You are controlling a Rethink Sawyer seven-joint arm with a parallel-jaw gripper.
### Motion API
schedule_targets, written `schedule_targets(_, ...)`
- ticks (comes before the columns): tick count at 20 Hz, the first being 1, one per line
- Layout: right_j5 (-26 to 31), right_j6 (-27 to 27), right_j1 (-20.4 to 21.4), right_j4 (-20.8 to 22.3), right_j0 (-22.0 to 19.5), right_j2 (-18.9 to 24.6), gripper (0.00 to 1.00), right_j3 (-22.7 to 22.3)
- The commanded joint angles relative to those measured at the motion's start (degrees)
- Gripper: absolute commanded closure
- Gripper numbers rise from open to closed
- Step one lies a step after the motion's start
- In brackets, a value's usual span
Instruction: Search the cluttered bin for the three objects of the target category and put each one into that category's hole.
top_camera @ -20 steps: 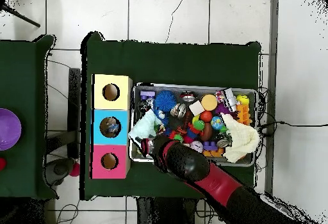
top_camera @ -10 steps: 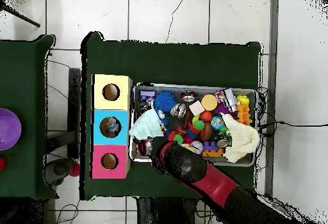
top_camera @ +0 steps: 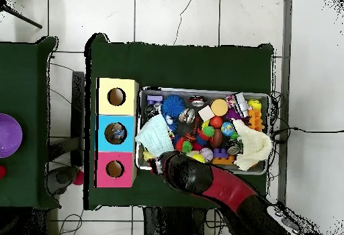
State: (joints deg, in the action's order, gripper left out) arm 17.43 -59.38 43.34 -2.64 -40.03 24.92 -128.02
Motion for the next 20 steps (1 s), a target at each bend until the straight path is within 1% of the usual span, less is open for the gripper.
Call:
schedule_targets(1,4.3,1.4,1.1,8.4,0.5,-7.6,0.00,13.9)
schedule_targets(3,3.2,1.0,0.4,12.2,0.7,-7.7,0.00,15.3)
schedule_targets(4,3.0,1.8,0.0,14.8,0.9,-7.8,0.00,16.3)
schedule_targets(9,3.7,1.1,0.7,22.0,2.0,-8.1,0.00,18.7)
schedule_targets(10,3.6,0.9,0.8,23.6,2.5,-8.8,0.00,19.6)
schedule_targets(13,1.4,-1.7,0.5,25.9,2.7,-9.4,0.00,20.5)
schedule_targets(14,-0.8,-3.6,0.0,25.7,2.4,-9.4,0.00,20.3)
schedule_targets(17,-3.7,-8.2,-1.9,24.7,2.4,-10.4,0.00,20.1)
schedule_targets(18,-4.6,-9.8,-3.1,24.3,2.9,-11.4,0.00,20.2)
schedule_targets(20,-4.6,-11.4,-4.6,23.8,4.2,-13.3,0.00,20.6)
